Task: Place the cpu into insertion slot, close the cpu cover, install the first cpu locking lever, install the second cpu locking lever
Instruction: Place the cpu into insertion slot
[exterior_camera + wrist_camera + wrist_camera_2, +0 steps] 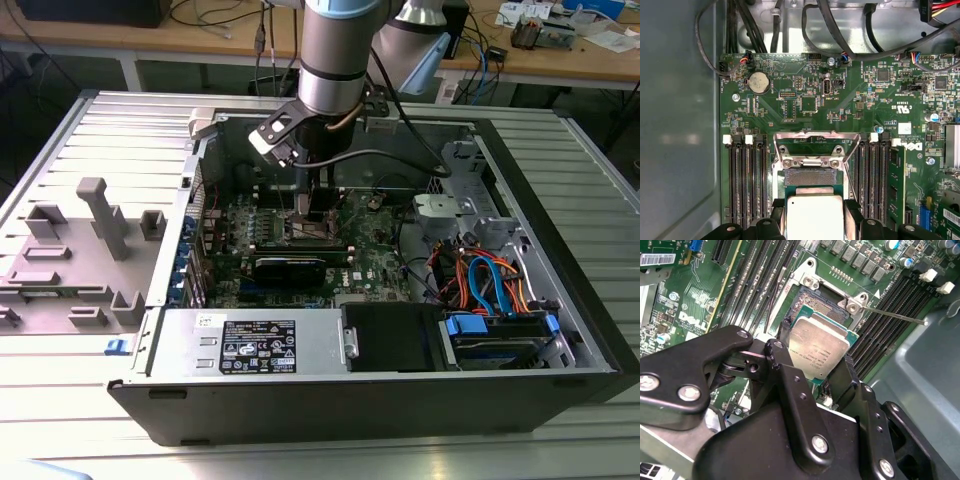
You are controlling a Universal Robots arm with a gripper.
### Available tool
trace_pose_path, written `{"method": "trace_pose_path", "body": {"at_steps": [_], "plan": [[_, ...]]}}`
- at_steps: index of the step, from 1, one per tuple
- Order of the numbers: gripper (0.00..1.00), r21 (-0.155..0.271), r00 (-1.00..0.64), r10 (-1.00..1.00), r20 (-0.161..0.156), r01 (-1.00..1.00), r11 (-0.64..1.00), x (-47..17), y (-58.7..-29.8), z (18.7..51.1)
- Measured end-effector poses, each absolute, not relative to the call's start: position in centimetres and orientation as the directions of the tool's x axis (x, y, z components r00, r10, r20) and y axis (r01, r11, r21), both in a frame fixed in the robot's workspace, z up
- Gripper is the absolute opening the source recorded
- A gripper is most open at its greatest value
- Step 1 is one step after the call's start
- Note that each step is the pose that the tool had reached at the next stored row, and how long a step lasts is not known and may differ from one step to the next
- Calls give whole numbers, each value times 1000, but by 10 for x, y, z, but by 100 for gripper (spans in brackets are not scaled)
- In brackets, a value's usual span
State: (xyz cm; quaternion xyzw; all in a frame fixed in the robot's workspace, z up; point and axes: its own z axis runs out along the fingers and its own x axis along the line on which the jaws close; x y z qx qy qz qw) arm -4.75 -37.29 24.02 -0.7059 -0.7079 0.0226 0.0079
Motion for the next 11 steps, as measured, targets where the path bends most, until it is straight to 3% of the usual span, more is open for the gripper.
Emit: {"method": "trace_pose_path", "body": {"at_steps": [11], "plan": [[55, -43, -3, 1000, -21, 999, 2, -47, -372, 237]]}}
